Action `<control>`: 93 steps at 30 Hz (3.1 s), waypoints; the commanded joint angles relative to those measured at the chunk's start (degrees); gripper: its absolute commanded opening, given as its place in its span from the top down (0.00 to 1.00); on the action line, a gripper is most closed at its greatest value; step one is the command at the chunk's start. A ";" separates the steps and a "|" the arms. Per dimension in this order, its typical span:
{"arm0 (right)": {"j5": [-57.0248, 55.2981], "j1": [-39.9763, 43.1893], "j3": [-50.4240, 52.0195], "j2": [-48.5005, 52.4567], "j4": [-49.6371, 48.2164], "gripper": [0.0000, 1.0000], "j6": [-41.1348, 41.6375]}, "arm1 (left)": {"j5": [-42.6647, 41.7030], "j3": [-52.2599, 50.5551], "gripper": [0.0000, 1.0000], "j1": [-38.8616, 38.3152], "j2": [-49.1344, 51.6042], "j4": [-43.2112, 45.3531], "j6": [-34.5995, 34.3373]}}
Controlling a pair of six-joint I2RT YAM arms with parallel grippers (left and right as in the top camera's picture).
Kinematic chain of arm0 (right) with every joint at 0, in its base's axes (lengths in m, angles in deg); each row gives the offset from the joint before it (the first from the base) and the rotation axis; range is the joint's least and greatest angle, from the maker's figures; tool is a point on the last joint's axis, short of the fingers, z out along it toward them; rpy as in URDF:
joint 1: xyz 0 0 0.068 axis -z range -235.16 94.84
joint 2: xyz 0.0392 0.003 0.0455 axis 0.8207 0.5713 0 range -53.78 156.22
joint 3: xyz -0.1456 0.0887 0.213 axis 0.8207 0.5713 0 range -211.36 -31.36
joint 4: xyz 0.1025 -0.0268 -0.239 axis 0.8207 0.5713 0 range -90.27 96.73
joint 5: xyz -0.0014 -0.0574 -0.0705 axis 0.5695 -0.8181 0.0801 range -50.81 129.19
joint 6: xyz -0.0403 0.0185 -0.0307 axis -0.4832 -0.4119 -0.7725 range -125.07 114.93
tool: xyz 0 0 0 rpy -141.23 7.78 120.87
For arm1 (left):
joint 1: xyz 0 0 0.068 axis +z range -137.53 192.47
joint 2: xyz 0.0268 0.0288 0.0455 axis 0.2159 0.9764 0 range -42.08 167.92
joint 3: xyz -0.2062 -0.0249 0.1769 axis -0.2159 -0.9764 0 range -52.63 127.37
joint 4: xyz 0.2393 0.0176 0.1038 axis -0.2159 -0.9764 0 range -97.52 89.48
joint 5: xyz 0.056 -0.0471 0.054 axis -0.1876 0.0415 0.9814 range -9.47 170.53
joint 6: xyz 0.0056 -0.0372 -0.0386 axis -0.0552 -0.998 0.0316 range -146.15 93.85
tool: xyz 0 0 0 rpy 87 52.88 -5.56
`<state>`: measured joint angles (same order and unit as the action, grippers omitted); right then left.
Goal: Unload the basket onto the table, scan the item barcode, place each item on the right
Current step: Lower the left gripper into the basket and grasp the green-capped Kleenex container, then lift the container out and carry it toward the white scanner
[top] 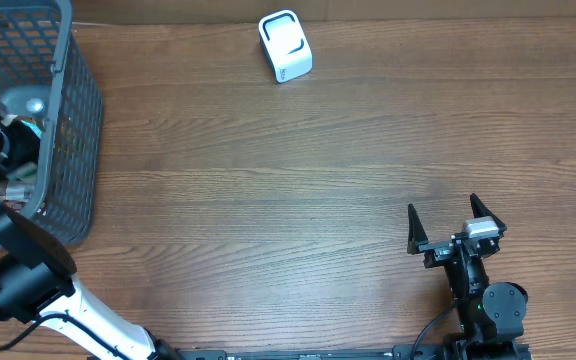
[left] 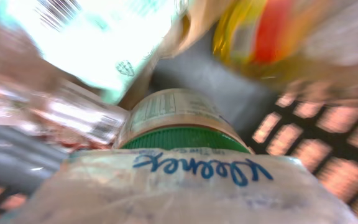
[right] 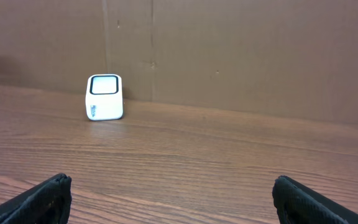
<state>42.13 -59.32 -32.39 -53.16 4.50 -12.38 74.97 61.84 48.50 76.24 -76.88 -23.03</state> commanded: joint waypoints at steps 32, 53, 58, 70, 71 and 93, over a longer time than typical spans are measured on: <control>-0.31 0.17 0.59 -0.46 -0.13 0.00 -0.07 | -28.48 45.44 0.74 -9.09 -2.89 -20.44 -7.48; -0.31 0.17 0.59 -0.46 -0.13 0.00 -0.07 | -2.01 33.83 0.74 -51.56 -2.93 -20.44 -20.55; -0.31 0.17 0.59 -0.46 -0.13 0.00 -0.07 | 4.22 20.48 0.74 -59.65 -2.91 -18.86 -28.15; -0.31 0.17 0.59 -0.46 -0.13 0.00 -0.07 | 4.48 -9.84 0.71 -69.83 -2.82 4.96 -37.31; -0.31 0.17 0.59 -0.46 -0.13 0.00 -0.07 | 4.48 -11.34 0.72 -69.99 -2.82 6.10 -37.92; -0.31 0.17 0.59 -0.46 -0.13 0.00 -0.07 | 4.48 -22.10 0.71 -70.55 -2.82 16.61 -42.38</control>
<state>42.13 -59.32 -32.39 -53.16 4.50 -12.40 78.90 39.96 -21.75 75.17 -60.80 -63.97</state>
